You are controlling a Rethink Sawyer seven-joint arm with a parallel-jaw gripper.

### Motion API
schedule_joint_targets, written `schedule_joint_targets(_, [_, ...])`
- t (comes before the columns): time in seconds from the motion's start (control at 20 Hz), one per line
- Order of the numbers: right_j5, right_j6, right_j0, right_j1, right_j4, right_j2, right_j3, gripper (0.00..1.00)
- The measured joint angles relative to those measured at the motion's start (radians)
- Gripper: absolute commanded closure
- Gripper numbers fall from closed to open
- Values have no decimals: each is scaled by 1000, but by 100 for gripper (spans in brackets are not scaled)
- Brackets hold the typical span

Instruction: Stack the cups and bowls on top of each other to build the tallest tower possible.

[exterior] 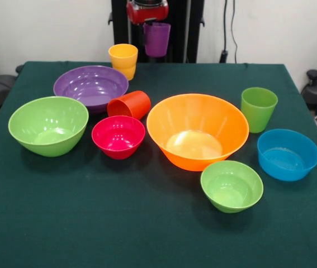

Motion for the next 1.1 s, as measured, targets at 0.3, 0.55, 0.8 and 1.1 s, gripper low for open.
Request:
schedule_joint_targets(0.3, [-12, 0, 0, -4, 0, 0, 0, 100])
schedule_joint_targets(0.55, [-17, 0, 0, -13, 0, 0, 0, 100])
schedule_joint_targets(0.8, [-17, 0, 1, -18, 0, 0, 0, 100])
schedule_joint_targets(1.1, [-17, 0, 19, -18, 0, 0, 0, 100])
